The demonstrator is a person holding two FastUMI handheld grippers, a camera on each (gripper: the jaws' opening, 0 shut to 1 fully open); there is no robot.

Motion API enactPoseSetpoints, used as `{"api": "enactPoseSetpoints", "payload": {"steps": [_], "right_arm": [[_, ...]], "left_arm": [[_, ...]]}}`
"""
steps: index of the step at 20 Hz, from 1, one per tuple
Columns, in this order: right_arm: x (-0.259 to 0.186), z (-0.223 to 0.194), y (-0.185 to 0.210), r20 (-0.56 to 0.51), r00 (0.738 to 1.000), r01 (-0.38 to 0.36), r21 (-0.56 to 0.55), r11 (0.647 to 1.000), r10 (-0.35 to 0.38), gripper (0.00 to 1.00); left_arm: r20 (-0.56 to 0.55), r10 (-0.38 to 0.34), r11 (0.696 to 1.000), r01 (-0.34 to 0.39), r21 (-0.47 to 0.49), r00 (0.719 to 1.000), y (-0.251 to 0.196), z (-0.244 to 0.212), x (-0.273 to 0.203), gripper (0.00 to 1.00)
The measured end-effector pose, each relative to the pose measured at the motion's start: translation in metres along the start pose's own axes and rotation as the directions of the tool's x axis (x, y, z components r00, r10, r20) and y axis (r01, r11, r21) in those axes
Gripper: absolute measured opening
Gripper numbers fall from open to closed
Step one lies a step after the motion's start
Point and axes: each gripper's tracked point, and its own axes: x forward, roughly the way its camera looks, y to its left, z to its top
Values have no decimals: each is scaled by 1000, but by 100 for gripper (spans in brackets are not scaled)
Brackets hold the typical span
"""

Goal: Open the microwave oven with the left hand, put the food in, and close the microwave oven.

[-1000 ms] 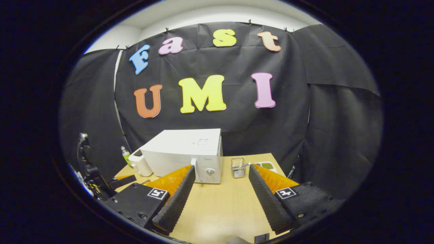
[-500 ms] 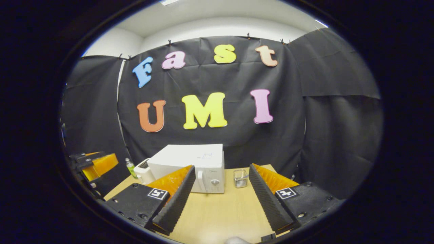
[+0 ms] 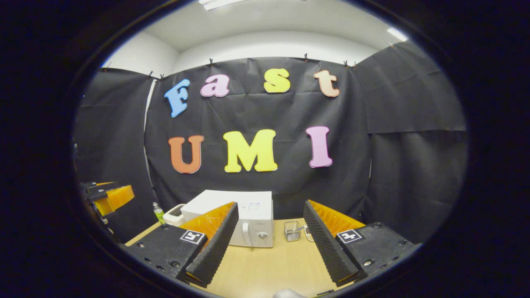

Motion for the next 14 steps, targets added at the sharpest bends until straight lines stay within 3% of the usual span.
{"api": "enactPoseSetpoints", "payload": {"steps": [1,2,3,4,7,8,9,10,13,14], "right_arm": [[1,2,-1,3,1000,2,-2,1000,-2,100],[1,2,-1,3,1000,5,-5,1000,-5,92],[1,2,-2,2,1000,5,-4,1000,-5,92],[3,2,-2,2,1000,4,-1,1000,-4,100],[9,3,-3,-2,1000,2,1,1000,-2,100],[9,2,-5,-1,1000,4,-2,1000,-4,92],[9,3,-5,0,1000,4,-3,1000,-4,100],[9,3,-5,2,1000,2,-5,1000,-2,92],[10,4,-6,6,1000,2,-8,1000,-2,100],[10,2,-7,2,1000,2,-6,1000,-2,92]], "left_arm": [[2,3,1000,-3,2,1000,2,1,-1,94],[3,5,1000,-5,6,1000,2,0,1,94],[6,9,1000,-9,12,1000,3,1,2,94],[5,12,1000,-12,13,1000,4,1,2,94],[5,3,1000,-3,1,1000,0,0,5,93],[2,2,1000,-2,-2,1000,-2,-1,7,93],[-1,3,1000,-3,-2,1000,-1,-1,7,93],[-2,7,1000,-7,1,1000,0,-2,8,94],[-5,14,1000,-14,16,1000,2,-4,11,94],[-4,15,1000,-14,16,1000,1,-4,12,94]]}}
